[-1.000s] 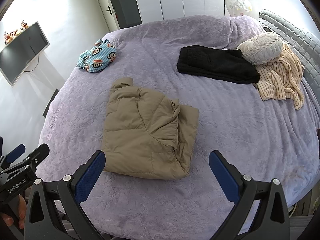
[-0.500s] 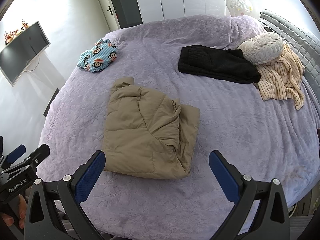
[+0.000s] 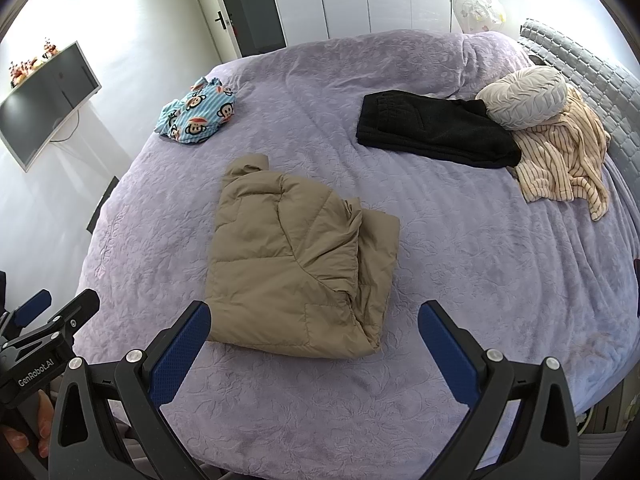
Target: Fold large clothes
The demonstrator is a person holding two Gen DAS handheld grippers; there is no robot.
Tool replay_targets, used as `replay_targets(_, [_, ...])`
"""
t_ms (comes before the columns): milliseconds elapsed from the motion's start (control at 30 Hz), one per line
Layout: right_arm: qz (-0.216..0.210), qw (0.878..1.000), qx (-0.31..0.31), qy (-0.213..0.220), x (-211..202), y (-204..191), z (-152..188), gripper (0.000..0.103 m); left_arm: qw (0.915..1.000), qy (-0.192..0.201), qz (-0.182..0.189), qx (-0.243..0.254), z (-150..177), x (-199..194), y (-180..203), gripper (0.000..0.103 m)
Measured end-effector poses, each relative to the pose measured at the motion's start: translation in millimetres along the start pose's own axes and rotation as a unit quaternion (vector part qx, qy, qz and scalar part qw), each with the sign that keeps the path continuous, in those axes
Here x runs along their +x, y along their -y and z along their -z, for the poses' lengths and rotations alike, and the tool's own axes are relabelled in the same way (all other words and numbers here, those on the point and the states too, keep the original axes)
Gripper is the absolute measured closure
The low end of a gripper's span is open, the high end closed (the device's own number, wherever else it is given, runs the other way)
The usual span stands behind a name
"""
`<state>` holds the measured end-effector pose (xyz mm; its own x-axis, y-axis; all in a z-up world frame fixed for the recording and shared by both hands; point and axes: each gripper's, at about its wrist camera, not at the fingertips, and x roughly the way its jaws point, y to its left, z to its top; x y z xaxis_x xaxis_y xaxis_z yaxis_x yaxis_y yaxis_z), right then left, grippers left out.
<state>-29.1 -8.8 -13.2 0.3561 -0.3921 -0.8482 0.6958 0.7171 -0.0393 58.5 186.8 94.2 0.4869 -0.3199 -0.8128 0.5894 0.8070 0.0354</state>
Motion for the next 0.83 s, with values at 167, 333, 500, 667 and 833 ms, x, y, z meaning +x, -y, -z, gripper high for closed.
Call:
replay_targets(167, [0.001,1.0,0.001,0.0,-0.2,-0.6,0.7,0.0,1.0,-0.001,-0.002,-0.003,2.8,-0.9,-1.8,0.0])
replay_targets(333, [0.002,1.0,0.002,0.0,-0.1,-1.1,0.5,0.0,1.0,-0.001,-0.003,-0.005,4.2,-2.3,-1.5,0.0])
replay_targets(500, [0.001,1.0,-0.001,-0.002,1.3,-2.5,-0.6,0.0,1.0,0.0,-0.003,-0.005,4.6,-2.5,-1.9,0.0])
replay_targets(667, [-0.001,1.0,-0.003,-0.004,2.4,-3.2,-0.3,0.0,1.0,0.008,-0.002,-0.004,3.4,-3.7,-3.3,0.0])
replay_targets(833, [-0.001,1.0,-0.004,-0.005,3.0,-2.4,-2.2,0.0,1.0,0.01,-0.001,-0.003,1.3,-3.7,-3.2,0.0])
